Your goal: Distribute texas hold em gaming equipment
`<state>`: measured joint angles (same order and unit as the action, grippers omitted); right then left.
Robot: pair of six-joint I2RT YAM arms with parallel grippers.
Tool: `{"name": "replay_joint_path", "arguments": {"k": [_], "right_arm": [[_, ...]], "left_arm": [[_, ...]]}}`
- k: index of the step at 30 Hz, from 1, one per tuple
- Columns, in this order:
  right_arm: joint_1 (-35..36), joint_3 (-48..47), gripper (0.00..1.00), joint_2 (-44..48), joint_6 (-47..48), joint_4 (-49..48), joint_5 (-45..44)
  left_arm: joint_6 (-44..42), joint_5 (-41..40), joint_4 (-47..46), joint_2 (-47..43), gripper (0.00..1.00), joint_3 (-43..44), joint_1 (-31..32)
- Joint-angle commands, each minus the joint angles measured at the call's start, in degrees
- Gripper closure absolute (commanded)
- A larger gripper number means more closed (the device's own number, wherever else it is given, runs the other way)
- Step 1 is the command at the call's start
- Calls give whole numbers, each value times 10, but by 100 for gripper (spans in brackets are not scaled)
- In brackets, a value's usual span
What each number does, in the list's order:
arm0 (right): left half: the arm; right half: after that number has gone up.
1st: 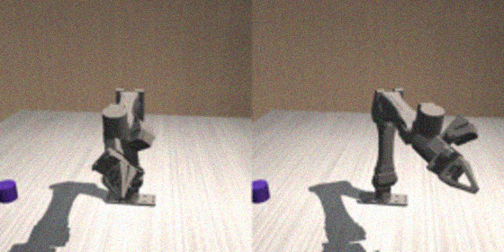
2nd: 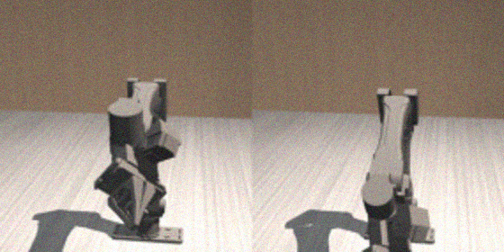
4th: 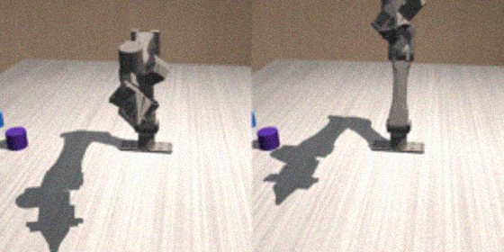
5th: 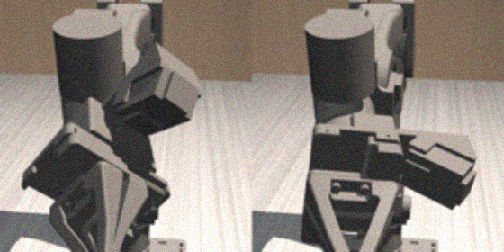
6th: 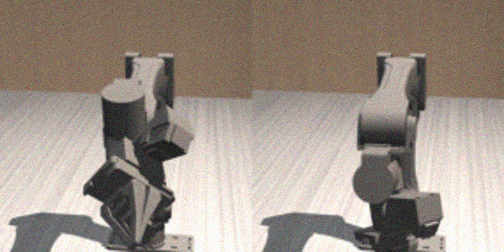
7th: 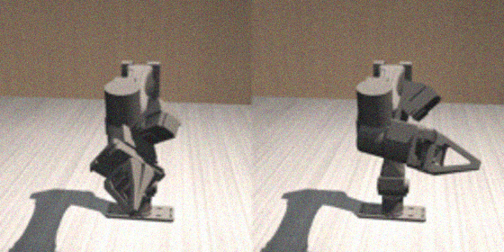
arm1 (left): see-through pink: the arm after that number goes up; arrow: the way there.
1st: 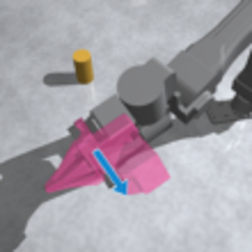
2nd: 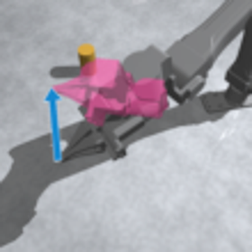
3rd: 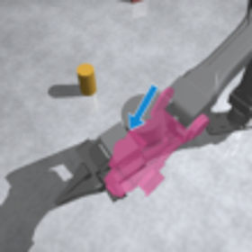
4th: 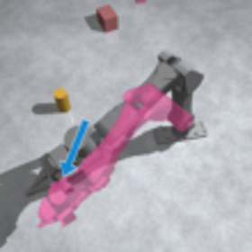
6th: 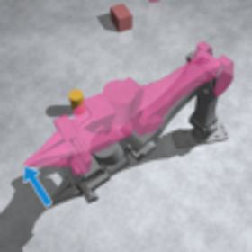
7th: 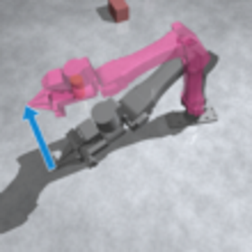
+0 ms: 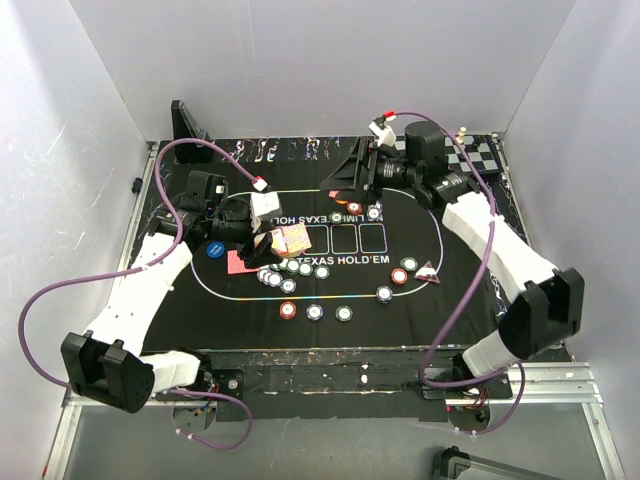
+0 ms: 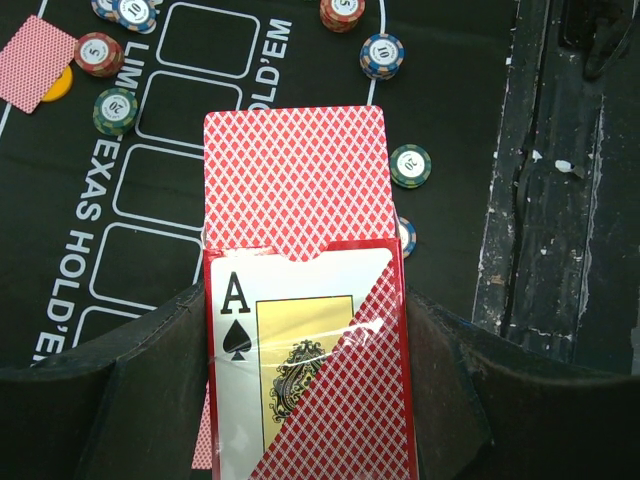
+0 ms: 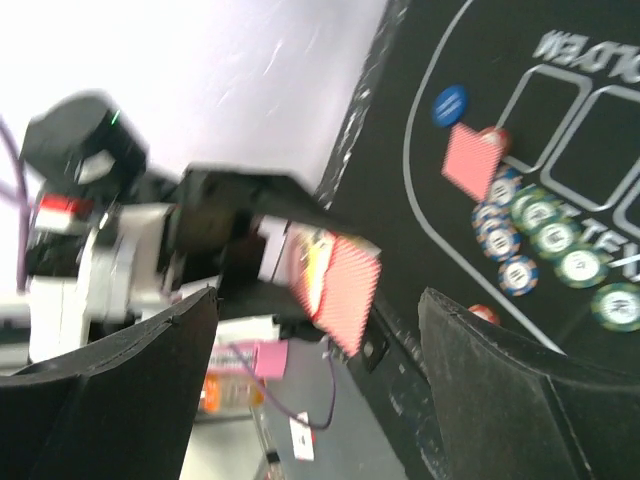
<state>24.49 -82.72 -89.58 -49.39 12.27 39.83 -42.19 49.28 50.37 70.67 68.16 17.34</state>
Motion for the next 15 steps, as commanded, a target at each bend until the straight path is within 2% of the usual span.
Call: {"name": "replay_joint_path", "arguments": {"k": [1, 8, 15], "right_arm": [[41, 52, 12, 53, 4, -28, 38], [104, 80, 11, 55, 25, -17, 31], [122, 79, 10, 20, 39, -16, 24]], "left_arm": [[12, 21, 9, -5, 100, 30, -3], [26, 29, -2, -16, 100, 28, -3], [39, 31, -4, -32, 100, 28, -3]]}}
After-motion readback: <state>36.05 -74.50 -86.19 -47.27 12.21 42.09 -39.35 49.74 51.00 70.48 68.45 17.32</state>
